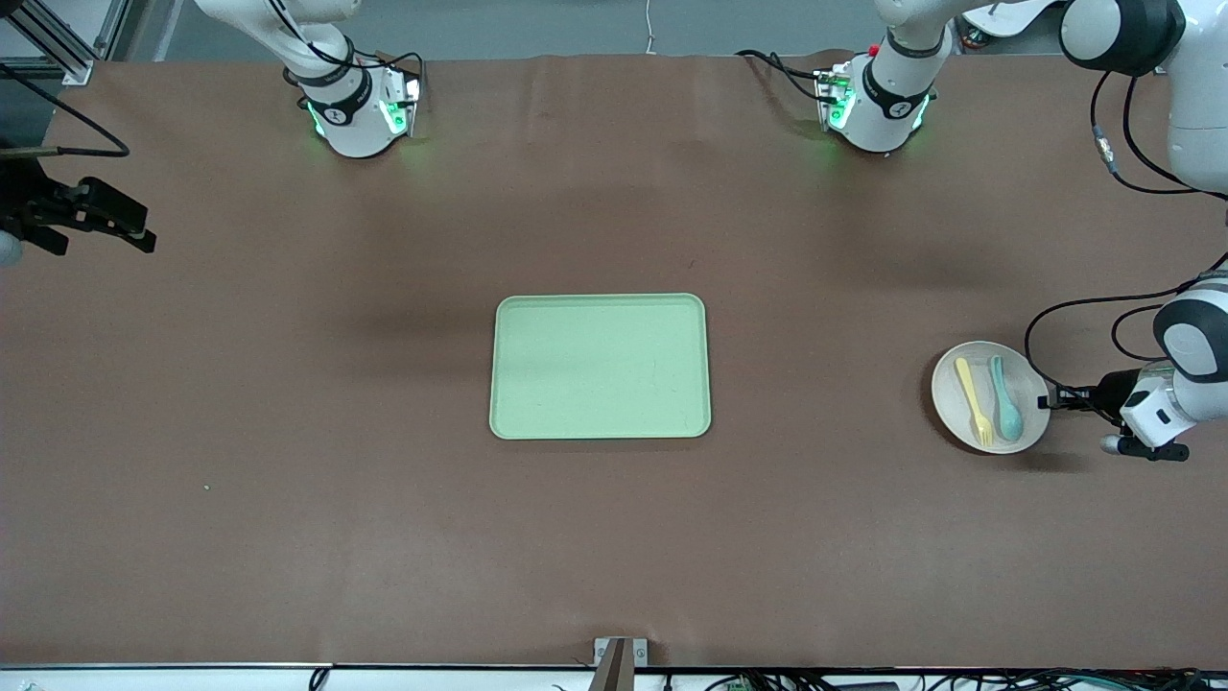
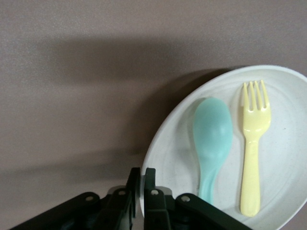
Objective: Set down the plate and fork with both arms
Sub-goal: 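Reach the left gripper down to the white plate rim and grasp it, then carry the plate with the left gripper onto the green tray, then release the plate with the left gripper while the right gripper reaches toward it, then grasp the yellow fork with the right gripper while the left gripper withdraws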
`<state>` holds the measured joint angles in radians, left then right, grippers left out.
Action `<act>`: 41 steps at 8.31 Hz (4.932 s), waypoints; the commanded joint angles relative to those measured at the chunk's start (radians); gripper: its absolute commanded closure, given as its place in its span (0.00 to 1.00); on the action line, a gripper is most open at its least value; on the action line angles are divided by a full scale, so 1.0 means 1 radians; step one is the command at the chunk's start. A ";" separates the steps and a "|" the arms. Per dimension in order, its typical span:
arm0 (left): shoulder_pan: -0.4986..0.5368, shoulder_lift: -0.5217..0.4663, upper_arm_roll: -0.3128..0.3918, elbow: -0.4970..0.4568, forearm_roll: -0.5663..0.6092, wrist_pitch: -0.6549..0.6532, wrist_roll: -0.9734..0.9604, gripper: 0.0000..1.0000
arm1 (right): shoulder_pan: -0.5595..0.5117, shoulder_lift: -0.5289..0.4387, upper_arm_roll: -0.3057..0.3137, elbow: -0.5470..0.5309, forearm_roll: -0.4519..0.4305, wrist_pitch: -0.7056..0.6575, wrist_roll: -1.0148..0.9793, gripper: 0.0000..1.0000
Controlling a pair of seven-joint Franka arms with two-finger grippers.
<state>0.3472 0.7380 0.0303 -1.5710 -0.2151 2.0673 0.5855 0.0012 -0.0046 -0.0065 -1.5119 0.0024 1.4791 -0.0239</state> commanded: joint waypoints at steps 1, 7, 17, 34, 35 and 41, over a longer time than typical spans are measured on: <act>-0.002 0.000 0.000 0.015 -0.006 0.008 0.011 1.00 | 0.000 -0.003 0.002 -0.004 -0.005 0.003 0.016 0.00; -0.025 -0.106 -0.151 0.089 0.060 -0.048 0.031 1.00 | 0.002 -0.002 0.002 -0.018 -0.005 0.012 0.018 0.00; -0.617 -0.094 -0.231 0.075 0.049 0.015 -0.841 1.00 | 0.000 0.000 0.002 -0.034 0.005 0.035 0.010 0.00; -0.683 0.000 -0.283 -0.047 -0.083 0.237 -0.903 0.46 | 0.167 0.110 0.003 -0.076 0.099 0.183 0.062 0.00; -0.672 -0.035 -0.283 -0.047 -0.083 0.229 -0.909 0.32 | 0.221 0.144 0.003 -0.076 0.102 0.231 0.106 0.00; -0.432 -0.363 -0.239 -0.058 0.043 0.186 -0.935 0.01 | 0.561 0.444 0.002 -0.067 0.093 0.642 0.393 0.00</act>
<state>-0.1258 0.4465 -0.2090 -1.5830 -0.2028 2.2732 -0.3357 0.5032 0.3807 0.0063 -1.5967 0.0980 2.0629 0.2940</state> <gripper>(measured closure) 0.009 0.000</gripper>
